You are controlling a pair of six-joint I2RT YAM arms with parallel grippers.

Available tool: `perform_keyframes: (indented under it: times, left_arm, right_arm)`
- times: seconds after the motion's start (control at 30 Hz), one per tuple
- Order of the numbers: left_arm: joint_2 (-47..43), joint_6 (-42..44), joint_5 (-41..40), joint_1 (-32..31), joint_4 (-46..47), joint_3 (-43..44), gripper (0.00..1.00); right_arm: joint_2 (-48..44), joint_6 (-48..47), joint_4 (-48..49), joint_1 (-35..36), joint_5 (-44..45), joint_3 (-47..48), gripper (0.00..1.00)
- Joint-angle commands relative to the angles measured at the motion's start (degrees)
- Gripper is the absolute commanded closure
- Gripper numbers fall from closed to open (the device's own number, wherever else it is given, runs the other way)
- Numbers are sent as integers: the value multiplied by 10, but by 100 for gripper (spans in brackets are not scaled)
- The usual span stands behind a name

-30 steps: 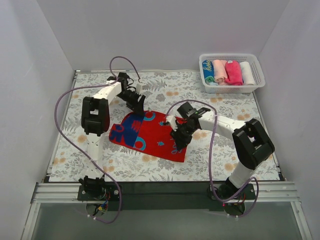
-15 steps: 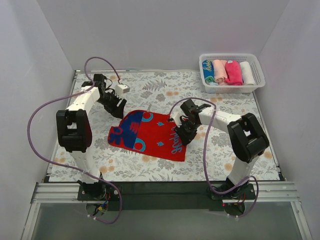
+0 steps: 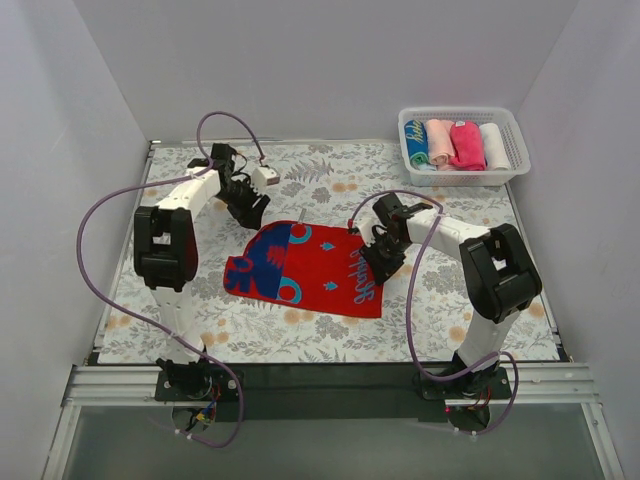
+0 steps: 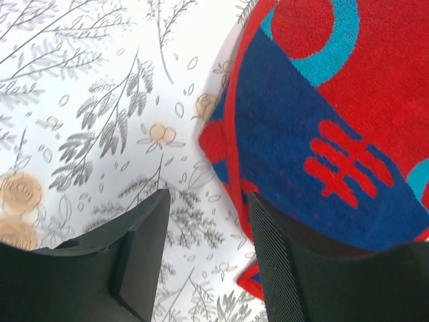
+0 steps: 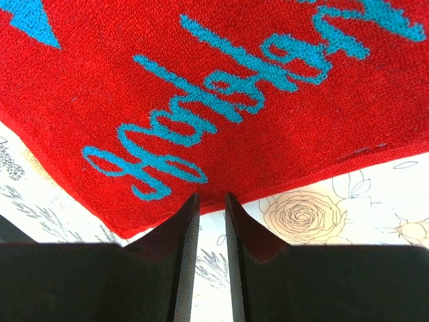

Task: Roll the towels
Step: Flatten the towel

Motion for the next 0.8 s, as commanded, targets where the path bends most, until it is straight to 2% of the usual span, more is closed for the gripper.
perform_keyframes:
  times: [0.0,0.2,0.43,0.77]
  left_arm:
    - [8,25,-20,-4,-16,15,54]
    - [-37,80,-26,-4,-45,-50,68]
    - [-49,84,-42,-3,-30,-97,71]
    - [-23,64,24,-7,-40,-102,72]
  right_arm:
    - [8,0,-19,-9,50,1,76]
    - [5,-3,-23,-17,48,6,75]
    - [9,-7,-30,-16,44,16,76]
    - [-2,-13,-63,-16,45,60,75]
